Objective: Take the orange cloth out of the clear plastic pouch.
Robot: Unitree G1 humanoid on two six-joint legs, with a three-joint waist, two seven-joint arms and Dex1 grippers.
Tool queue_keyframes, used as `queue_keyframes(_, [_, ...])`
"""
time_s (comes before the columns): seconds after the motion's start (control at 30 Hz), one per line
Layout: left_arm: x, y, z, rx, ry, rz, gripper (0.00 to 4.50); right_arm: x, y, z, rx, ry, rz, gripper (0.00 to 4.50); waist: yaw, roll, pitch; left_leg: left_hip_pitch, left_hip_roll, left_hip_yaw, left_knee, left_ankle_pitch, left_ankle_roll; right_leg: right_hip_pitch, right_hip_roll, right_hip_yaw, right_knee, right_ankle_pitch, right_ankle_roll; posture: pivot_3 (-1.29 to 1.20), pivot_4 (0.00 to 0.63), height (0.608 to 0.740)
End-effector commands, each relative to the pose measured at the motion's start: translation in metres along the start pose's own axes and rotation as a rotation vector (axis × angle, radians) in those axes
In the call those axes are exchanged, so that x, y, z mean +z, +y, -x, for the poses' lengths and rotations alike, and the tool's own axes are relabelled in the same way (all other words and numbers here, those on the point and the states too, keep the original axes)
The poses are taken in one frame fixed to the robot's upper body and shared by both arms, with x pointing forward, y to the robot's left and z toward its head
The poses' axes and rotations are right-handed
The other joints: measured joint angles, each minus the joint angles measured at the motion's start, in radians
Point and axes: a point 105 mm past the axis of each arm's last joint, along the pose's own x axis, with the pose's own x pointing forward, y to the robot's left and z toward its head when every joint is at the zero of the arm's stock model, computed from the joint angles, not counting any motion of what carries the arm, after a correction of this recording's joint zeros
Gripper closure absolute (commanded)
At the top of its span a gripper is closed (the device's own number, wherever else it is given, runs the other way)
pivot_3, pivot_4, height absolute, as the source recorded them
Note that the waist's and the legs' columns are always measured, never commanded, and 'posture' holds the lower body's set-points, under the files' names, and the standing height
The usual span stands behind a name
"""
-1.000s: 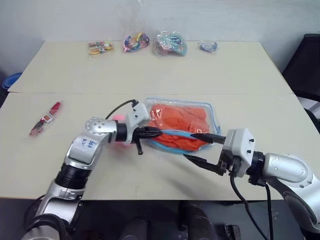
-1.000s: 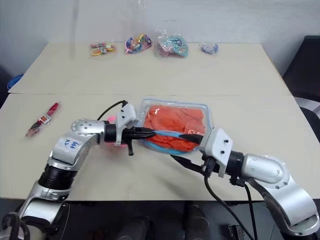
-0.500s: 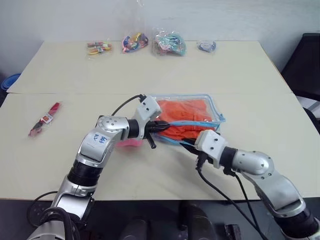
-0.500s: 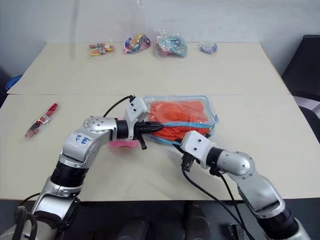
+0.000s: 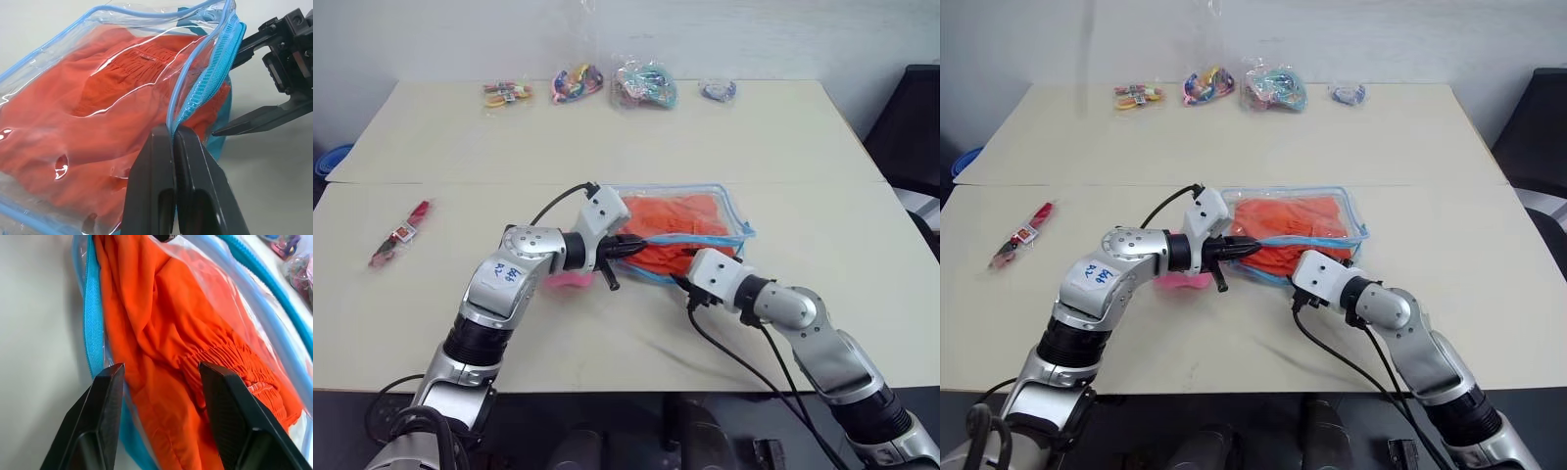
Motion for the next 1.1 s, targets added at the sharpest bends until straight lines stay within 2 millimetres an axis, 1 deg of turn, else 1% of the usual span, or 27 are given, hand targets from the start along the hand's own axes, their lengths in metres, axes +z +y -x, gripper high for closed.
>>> queue_keyframes(0.03, [0.016, -0.004, 0.003, -0.001, -0.059, -0.045, 4.5, 0.003, -0.001, -0.001, -0.007, -0.01, 0.09, 2.03, -0.001, 0.0, 0.0, 0.0, 0.0, 0.0, 0.0, 0.0, 0.0, 0.0, 0.0, 0.0, 0.0, 0.0, 0.0, 0.0, 0.15, 0.74])
queue_keyframes(0.23, [0.017, 0.0, 0.003, 0.009, -0.059, -0.052, 4.5, -0.002, -0.003, 0.001, 0.003, 0.004, 0.162, 2.03, -0.001, 0.0, 0.0, 0.0, 0.0, 0.0, 0.0, 0.0, 0.0, 0.0, 0.0, 0.0, 0.0, 0.0, 0.0, 0.0, 0.15, 0.74])
queue_keyframes(0.3, [0.018, 0.0, 0.003, 0.011, -0.061, -0.055, 4.5, -0.005, -0.006, 0.001, 0.003, 0.027, 0.294, 2.03, -0.001, 0.0, 0.0, 0.0, 0.0, 0.0, 0.0, 0.0, 0.0, 0.0, 0.0, 0.0, 0.0, 0.0, 0.0, 0.0, 0.15, 0.74])
queue_keyframes(0.37, [0.018, 0.0, 0.003, 0.011, -0.063, -0.057, 4.5, -0.006, -0.01, -0.002, -0.013, 0.041, 0.368, 2.03, -0.001, 0.0, 0.0, 0.0, 0.0, 0.0, 0.0, 0.0, 0.0, 0.0, 0.0, 0.0, 0.0, 0.0, 0.0, 0.0, 0.15, 0.74])
queue_keyframes(0.43, [0.019, -0.001, 0.003, 0.01, -0.065, -0.06, 4.5, -0.005, -0.016, -0.006, -0.037, 0.054, 0.426, 2.03, -0.004, 0.0, 0.0, 0.0, 0.0, 0.0, 0.0, 0.0, 0.0, 0.0, 0.0, 0.0, 0.0, 0.0, 0.0, 0.0, 0.15, 0.74])
queue_keyframes(0.57, [0.023, -0.003, 0.002, 0.003, -0.076, -0.066, 4.5, -0.001, -0.021, -0.014, -0.018, 0.084, 0.614, 2.03, -0.011, 0.0, 0.0, 0.0, 0.001, 0.0, 0.0, 0.0, -0.001, 0.0, 0.0, 0.0, 0.0, 0.0, 0.0, 0.0, 0.15, 0.74])
queue_keyframes(0.67, [0.024, -0.003, 0.001, 0.0, -0.081, -0.069, 4.5, 0.005, -0.025, -0.019, -0.037, 0.072, 0.661, 2.03, -0.011, 0.0, 0.0, 0.0, 0.001, -0.001, 0.0, 0.0, -0.001, 0.0, 0.0, 0.0, 0.0, 0.0, 0.0, 0.0, 0.15, 0.74])
queue_keyframes(0.77, [0.024, -0.003, 0.001, 0.003, -0.081, -0.075, 4.5, 0.01, -0.026, -0.021, -0.046, 0.053, 0.674, 2.03, -0.011, 0.0, 0.0, 0.0, 0.001, -0.001, 0.0, 0.0, -0.001, 0.0, 0.0, 0.0, 0.0, 0.0, 0.0, 0.0, 0.15, 0.74])
queue_keyframes(0.87, [0.024, -0.001, 0.003, 0.007, -0.08, -0.076, 4.5, 0.012, -0.028, -0.022, -0.051, 0.043, 0.687, 1.51, -0.012, 0.0, 0.0, 0.0, 0.001, -0.002, 0.0, 0.0, -0.001, 0.0, 0.0, 0.0, 0.0, 0.0, 0.0, 0.0, 0.15, 0.74])
queue_keyframes(0.97, [0.023, 0.0, 0.003, 0.011, -0.08, -0.078, 4.5, 0.009, -0.025, -0.025, -0.031, 0.047, 0.703, 0.48, -0.016, 0.0, 0.0, 0.0, 0.001, -0.002, 0.0, 0.0, -0.001, 0.0, 0.0, 0.0, 0.0, 0.0, 0.0, 0.0, 0.15, 0.74])
queue_keyframes(1.1, [0.023, -0.001, 0.003, 0.011, -0.083, -0.079, 4.5, 0.008, -0.02, -0.034, -0.008, 0.038, 0.732, 0.48, -0.025, 0.0, 0.0, 0.0, 0.001, -0.003, 0.0, 0.001, -0.001, 0.0, 0.0, 0.0, 0.0, 0.0, 0.0, 0.0, 0.15, 0.74])
